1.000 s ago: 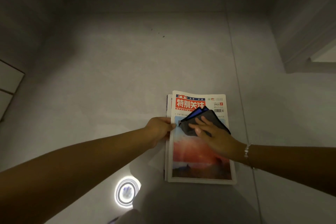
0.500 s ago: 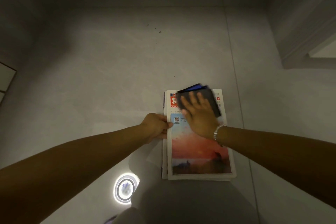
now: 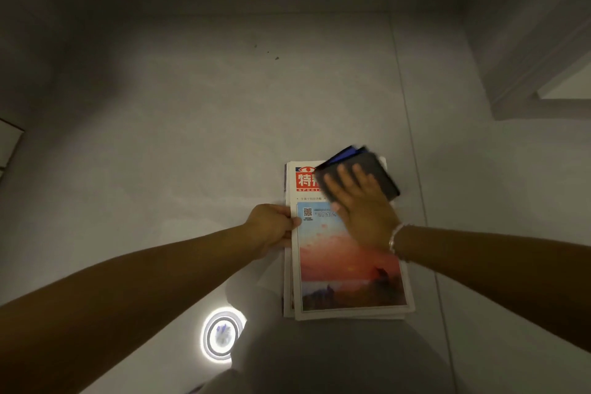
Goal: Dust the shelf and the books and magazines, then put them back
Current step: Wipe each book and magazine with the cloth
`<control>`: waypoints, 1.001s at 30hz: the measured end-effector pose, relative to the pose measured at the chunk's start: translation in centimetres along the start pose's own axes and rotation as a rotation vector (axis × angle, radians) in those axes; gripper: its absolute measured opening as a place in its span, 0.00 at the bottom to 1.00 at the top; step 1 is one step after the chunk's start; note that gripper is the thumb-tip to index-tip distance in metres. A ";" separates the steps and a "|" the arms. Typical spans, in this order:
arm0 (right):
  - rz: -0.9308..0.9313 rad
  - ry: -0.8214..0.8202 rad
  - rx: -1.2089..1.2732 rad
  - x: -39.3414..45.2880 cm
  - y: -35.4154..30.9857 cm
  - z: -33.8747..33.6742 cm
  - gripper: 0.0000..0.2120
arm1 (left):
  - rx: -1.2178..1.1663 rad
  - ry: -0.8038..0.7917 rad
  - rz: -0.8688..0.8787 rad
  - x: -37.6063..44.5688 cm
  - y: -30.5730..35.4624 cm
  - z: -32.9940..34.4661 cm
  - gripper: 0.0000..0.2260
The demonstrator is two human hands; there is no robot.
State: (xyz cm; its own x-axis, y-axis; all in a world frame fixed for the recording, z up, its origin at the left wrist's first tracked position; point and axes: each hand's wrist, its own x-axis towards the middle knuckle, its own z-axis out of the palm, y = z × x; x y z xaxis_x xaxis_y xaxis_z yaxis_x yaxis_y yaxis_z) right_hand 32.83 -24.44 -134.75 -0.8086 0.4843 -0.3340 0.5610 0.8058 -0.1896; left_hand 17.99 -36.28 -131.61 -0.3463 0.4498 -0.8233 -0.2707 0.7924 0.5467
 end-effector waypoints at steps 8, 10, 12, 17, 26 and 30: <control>-0.201 -0.044 -0.037 0.1 3.1 0.1 0.38 | -0.032 -0.035 0.028 0.2 -0.6 -0.3 0.12; -0.153 -0.039 -0.026 0.6 3.4 -0.1 0.40 | -0.030 -0.040 0.031 0.1 -0.5 -0.2 0.12; -0.107 -0.041 -0.008 0.4 2.5 0.1 0.36 | -0.033 -0.044 0.030 0.2 -0.4 -0.3 0.12; -0.284 -0.093 0.012 -2.8 0.6 1.3 0.34 | -0.082 -0.073 0.016 0.6 -0.7 -0.6 0.14; -0.020 -0.021 -0.020 -0.6 0.6 0.4 0.34 | -0.130 -0.098 -0.040 0.9 -0.3 -0.6 0.12; -0.195 -0.037 0.055 -2.8 -3.1 2.2 0.30 | -0.210 -0.128 -0.052 0.9 -0.1 -0.8 0.13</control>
State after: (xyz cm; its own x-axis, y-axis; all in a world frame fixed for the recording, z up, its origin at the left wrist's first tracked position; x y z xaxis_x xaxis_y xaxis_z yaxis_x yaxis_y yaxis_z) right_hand 33.74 -28.99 -135.26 -0.8966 0.3070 -0.3191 0.4036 0.8632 -0.3034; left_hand 16.96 -36.31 -132.25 -0.2141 0.4693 -0.8567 -0.4710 0.7188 0.5115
